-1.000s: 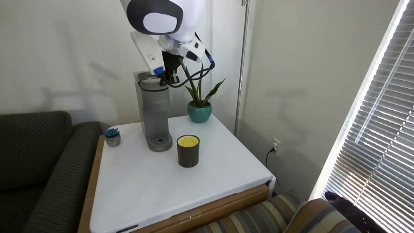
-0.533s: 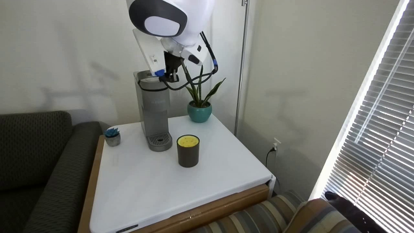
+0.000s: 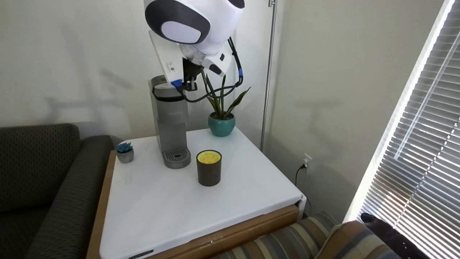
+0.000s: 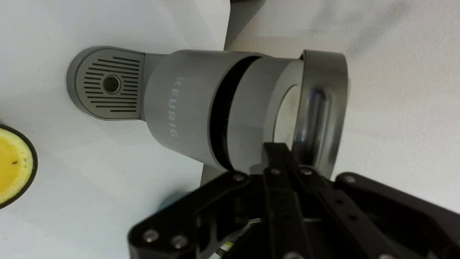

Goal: Open the top of the coffee maker

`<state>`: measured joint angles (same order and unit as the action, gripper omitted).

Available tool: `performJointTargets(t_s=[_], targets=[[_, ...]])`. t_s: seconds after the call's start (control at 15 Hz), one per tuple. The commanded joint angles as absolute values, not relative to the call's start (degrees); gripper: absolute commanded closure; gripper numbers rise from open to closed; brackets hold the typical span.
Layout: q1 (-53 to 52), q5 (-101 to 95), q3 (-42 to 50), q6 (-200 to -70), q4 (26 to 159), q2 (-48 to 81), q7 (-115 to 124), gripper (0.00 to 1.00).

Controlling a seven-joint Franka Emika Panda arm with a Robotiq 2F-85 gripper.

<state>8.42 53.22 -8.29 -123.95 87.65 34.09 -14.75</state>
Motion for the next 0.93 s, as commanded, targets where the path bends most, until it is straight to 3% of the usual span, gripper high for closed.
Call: performJointTargets(t_s=[0.0, 0.87], targets=[[8.8, 56.6, -8.2, -121.2, 87.8, 33.6, -17.2, 1.0], [7.2, 56.9, -7.7, -121.4, 87.0, 31.8, -18.0, 1.0]])
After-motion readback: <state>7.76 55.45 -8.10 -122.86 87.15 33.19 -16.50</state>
